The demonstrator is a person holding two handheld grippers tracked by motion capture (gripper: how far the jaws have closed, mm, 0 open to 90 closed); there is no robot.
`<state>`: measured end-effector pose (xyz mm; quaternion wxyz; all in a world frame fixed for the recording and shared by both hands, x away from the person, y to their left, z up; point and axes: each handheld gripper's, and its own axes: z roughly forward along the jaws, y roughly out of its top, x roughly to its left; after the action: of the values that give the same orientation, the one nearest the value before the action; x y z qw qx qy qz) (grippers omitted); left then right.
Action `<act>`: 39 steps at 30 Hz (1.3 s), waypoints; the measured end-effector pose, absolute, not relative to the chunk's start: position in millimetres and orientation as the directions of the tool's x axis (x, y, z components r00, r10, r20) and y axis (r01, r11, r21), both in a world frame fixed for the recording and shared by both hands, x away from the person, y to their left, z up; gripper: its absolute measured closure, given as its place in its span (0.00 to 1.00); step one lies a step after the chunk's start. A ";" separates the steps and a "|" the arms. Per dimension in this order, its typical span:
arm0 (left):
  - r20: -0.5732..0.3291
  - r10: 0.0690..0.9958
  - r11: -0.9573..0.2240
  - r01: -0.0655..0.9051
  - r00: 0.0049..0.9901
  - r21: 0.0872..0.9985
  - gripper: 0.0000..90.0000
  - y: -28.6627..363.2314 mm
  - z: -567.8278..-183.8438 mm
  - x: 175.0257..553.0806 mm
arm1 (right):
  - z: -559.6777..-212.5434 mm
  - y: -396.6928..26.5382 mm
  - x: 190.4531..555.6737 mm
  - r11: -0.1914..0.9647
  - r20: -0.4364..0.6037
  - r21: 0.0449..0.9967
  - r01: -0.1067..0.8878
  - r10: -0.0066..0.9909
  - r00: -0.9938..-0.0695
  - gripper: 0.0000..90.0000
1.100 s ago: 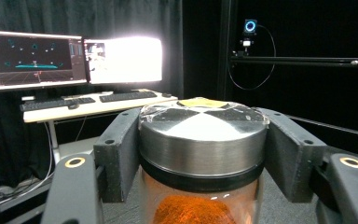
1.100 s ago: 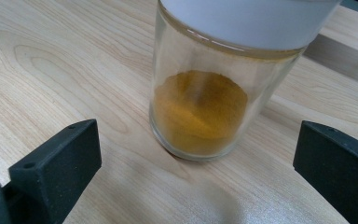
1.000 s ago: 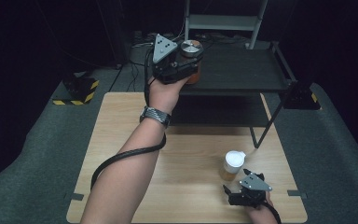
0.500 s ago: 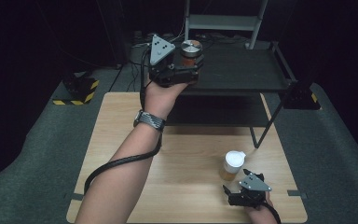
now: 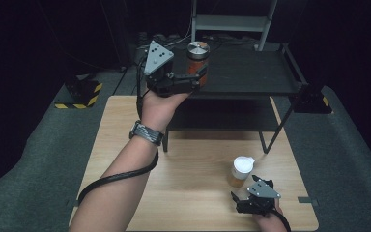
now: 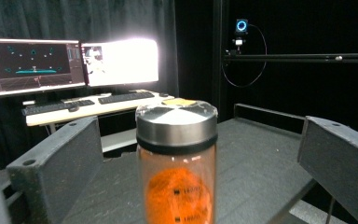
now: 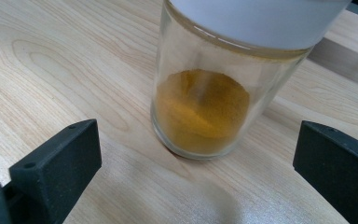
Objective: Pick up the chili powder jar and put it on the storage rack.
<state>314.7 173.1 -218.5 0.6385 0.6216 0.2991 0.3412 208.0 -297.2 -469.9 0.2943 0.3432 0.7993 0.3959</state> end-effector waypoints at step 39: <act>0.051 0.790 -0.059 -0.007 0.611 0.998 0.00 214.7 -290.2 257.8 | -469.8 -296.2 207.9 0.454 -0.203 0.833 0.316 0.782 -0.589 0.00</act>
<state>257.8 214.7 -290.2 0.6165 0.6521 0.3005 0.3231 207.9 -296.2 -469.8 0.2959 0.3436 0.7997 0.3936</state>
